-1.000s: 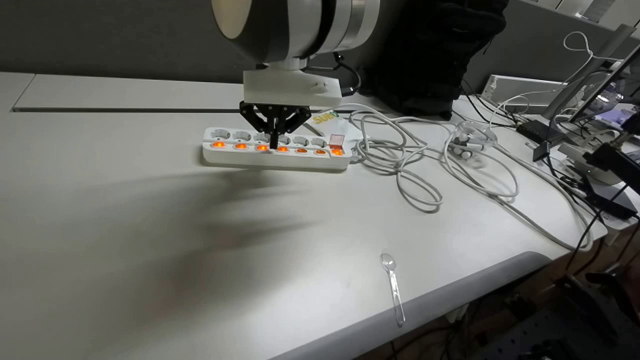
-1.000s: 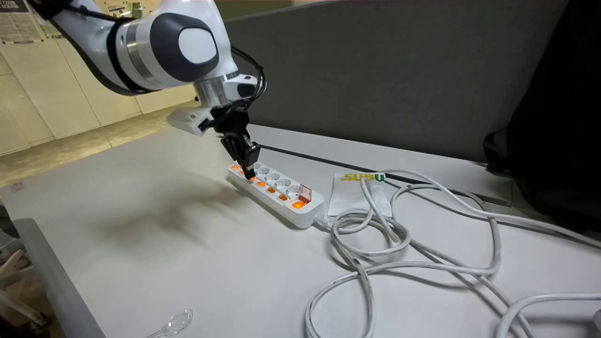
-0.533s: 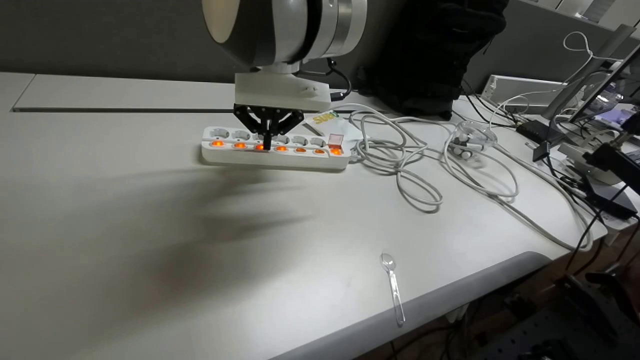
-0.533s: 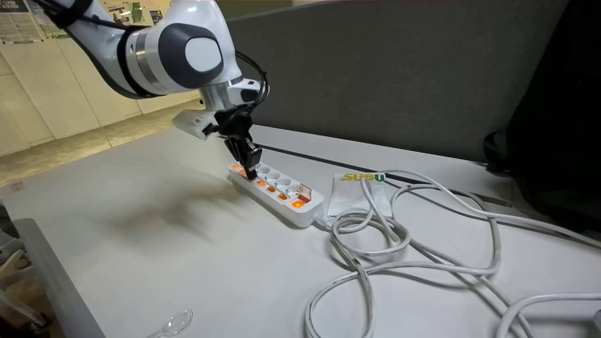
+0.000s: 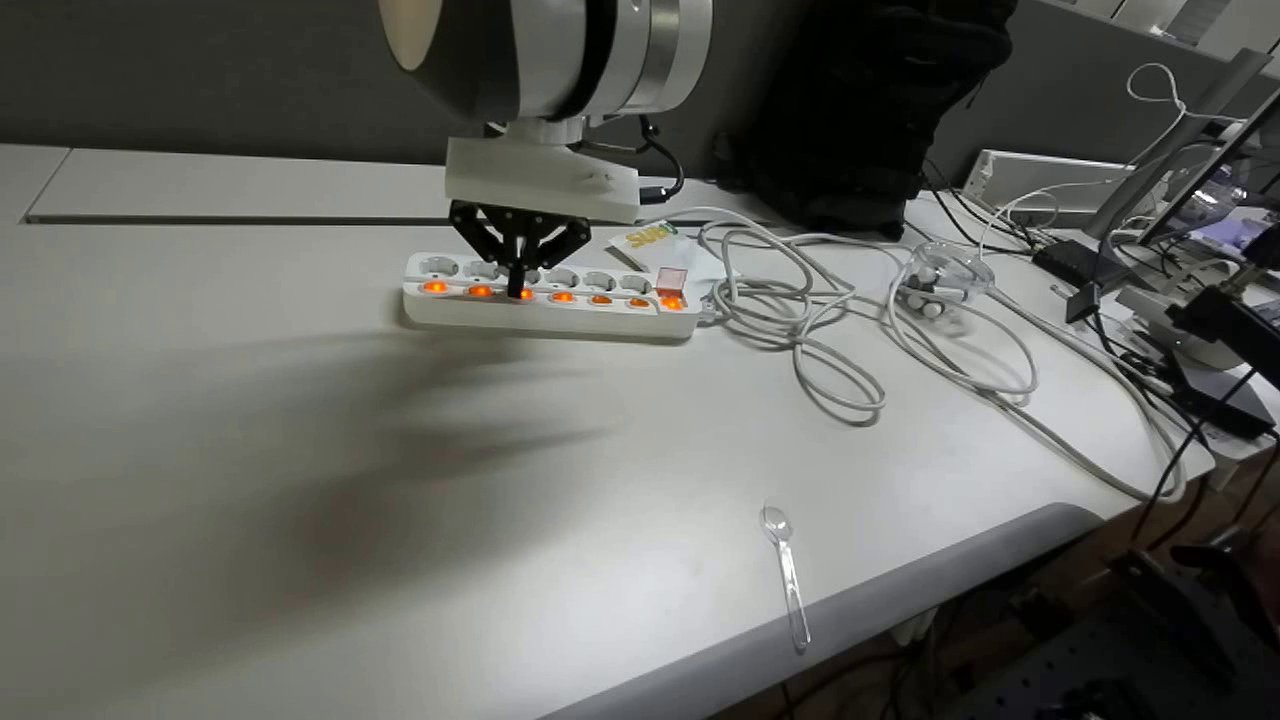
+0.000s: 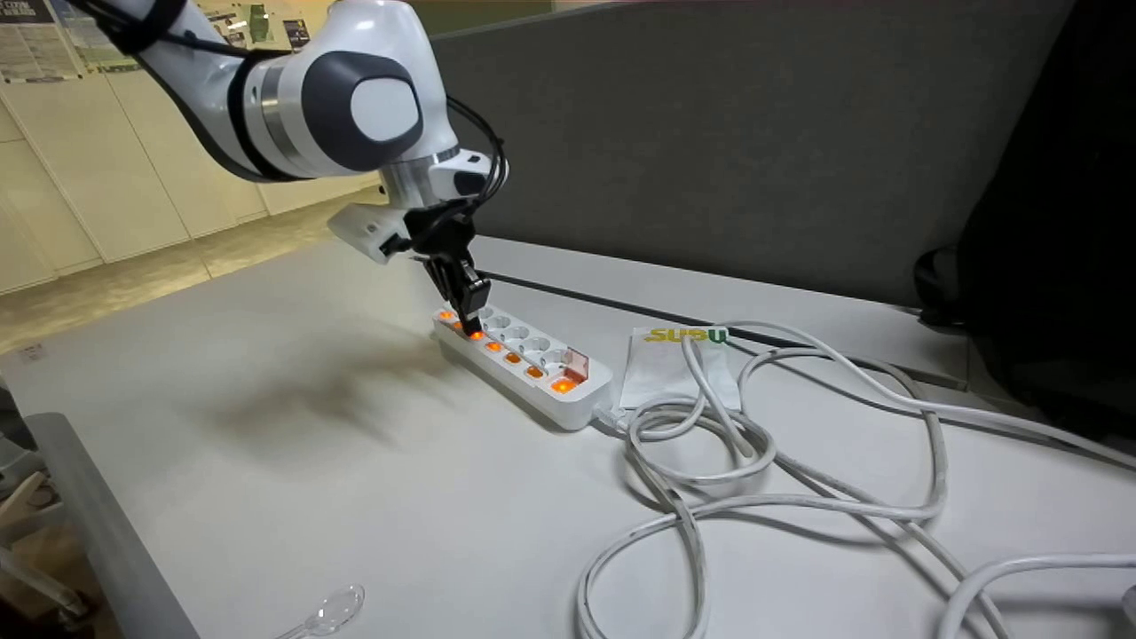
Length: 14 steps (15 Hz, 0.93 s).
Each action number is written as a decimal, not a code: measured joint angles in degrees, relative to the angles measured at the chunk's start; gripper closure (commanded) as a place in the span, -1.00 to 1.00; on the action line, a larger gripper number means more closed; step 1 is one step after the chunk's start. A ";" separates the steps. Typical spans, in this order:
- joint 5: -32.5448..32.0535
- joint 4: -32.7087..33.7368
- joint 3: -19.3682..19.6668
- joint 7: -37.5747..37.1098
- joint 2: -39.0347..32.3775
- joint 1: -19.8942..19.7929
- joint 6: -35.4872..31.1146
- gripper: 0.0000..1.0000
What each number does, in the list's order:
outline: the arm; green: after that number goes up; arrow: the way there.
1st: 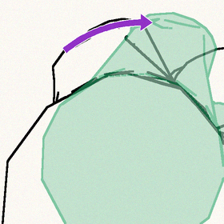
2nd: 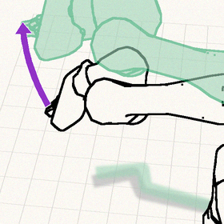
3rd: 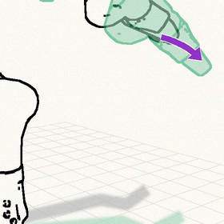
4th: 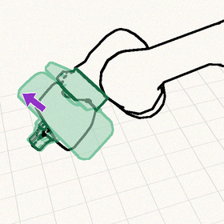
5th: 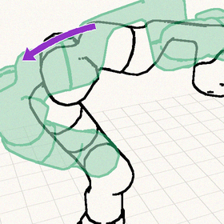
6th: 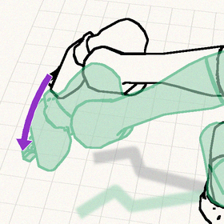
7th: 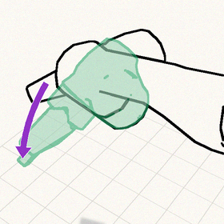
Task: Switch off the third switch from the left
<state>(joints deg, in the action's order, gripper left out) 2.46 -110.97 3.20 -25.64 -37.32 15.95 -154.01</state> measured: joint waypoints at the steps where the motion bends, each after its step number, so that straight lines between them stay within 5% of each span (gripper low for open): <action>1: 0.12 0.06 0.00 0.00 -0.02 0.00 0.09 1.00; 14: 0.20 2.27 1.31 -0.61 -0.43 0.39 4.78 1.00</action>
<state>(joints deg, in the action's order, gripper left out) 2.66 -108.70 4.50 -26.25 -37.76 16.34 -149.23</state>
